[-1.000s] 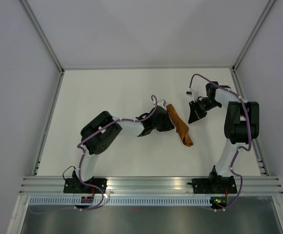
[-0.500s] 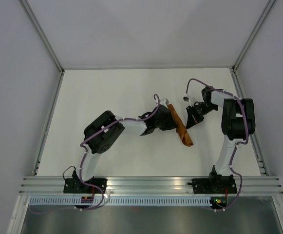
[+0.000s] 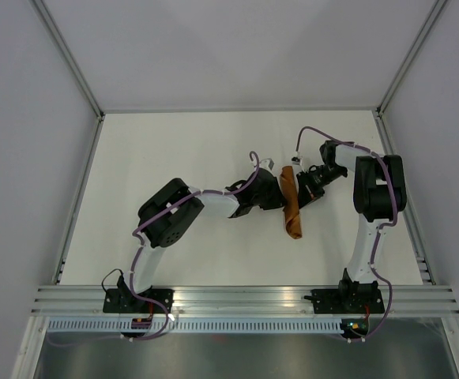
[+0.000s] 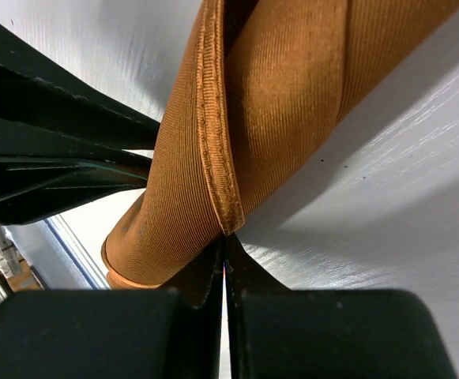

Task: Fold the napkin, place the utensils inside, and roll it up
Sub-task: Roll the napkin with the utensil

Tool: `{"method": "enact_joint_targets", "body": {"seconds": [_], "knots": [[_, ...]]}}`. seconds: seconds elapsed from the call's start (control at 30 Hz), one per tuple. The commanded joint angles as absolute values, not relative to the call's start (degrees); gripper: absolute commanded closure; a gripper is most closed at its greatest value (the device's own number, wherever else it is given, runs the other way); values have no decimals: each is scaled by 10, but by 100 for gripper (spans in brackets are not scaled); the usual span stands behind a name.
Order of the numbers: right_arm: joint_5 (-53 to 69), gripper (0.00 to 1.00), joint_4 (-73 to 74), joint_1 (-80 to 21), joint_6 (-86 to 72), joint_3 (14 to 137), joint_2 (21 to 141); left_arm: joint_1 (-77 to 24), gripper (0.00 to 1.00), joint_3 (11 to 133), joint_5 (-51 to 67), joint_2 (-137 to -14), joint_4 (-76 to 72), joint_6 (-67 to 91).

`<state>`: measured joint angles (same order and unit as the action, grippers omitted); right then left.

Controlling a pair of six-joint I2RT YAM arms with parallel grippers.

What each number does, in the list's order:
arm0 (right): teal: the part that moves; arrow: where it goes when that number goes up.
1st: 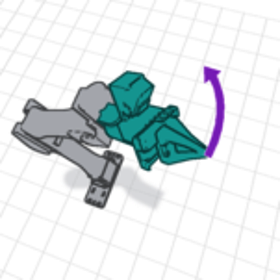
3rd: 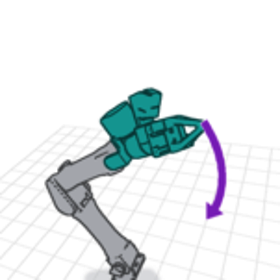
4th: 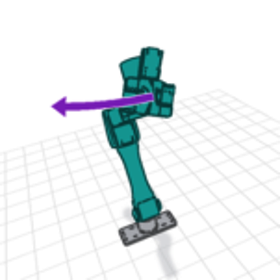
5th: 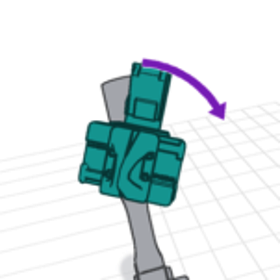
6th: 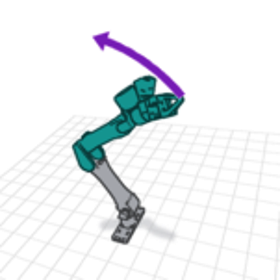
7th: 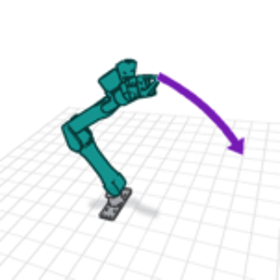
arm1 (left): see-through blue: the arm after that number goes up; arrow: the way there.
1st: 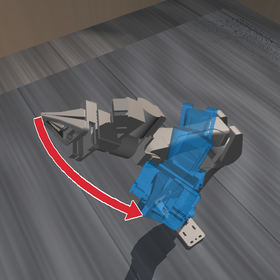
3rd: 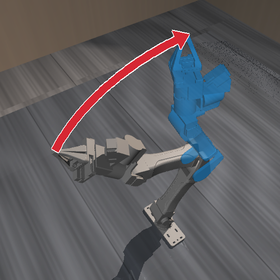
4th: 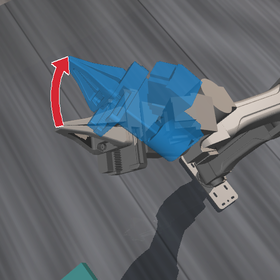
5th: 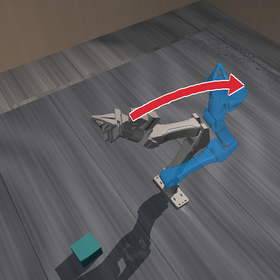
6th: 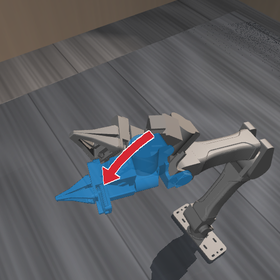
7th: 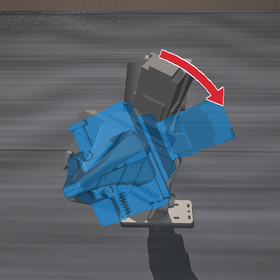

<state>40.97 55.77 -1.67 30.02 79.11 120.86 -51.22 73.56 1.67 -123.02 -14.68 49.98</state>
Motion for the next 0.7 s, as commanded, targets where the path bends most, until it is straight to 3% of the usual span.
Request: {"method": "enact_joint_targets", "body": {"seconds": [0.0,0.67], "knots": [[385,98,498,-21,291,790,1231,-517,75,755,36,-1243,-147,527],[380,86,511,48,288,819,1187,-512,74,742,32,-1197,-133,499]]}}
